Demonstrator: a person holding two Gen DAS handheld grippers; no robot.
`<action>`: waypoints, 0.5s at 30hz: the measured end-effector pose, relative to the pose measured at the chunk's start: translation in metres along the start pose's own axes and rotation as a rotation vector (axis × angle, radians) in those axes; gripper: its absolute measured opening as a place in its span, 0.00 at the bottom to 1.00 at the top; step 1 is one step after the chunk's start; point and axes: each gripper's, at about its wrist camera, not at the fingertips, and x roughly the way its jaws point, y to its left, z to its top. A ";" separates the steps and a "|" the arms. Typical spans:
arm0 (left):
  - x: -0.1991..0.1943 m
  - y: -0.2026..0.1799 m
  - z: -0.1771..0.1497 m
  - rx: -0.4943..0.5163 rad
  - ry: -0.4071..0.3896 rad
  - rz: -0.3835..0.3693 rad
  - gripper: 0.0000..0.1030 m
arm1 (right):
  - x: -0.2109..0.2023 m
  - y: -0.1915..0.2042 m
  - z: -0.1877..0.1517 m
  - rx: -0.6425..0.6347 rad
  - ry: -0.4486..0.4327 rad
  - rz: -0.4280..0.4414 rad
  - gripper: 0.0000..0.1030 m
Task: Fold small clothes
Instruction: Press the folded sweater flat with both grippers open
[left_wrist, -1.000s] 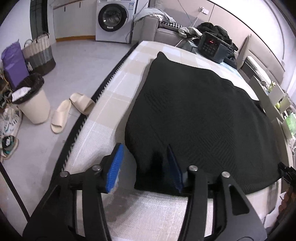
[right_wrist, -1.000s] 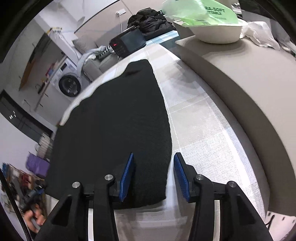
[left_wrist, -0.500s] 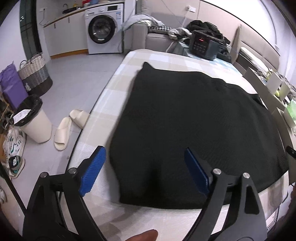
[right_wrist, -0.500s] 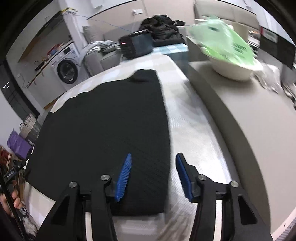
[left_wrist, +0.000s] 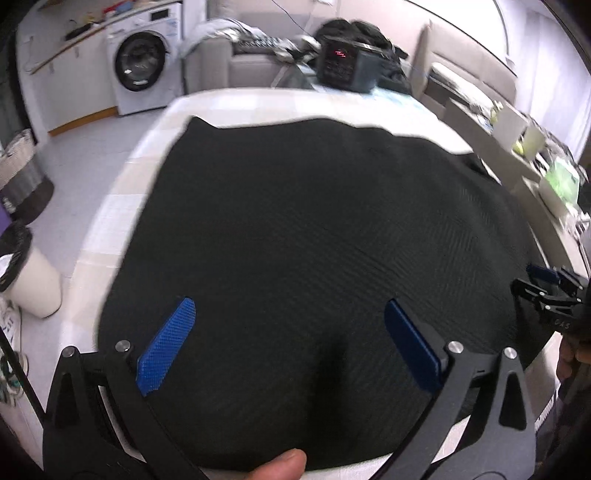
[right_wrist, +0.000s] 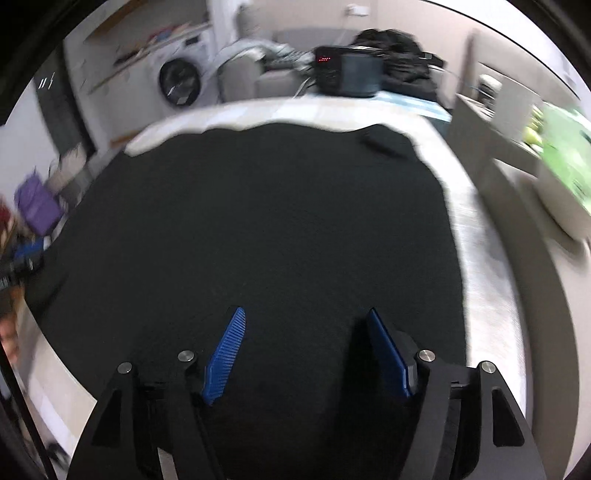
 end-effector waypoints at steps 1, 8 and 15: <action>0.006 -0.002 0.000 0.008 0.015 0.002 0.98 | 0.000 -0.001 -0.001 -0.012 -0.014 -0.007 0.73; 0.029 0.001 -0.001 0.038 0.050 0.024 0.98 | -0.005 -0.052 -0.010 0.055 0.003 -0.146 0.76; 0.028 -0.009 0.009 0.074 0.047 -0.013 0.98 | -0.015 -0.078 0.002 0.174 -0.040 -0.075 0.76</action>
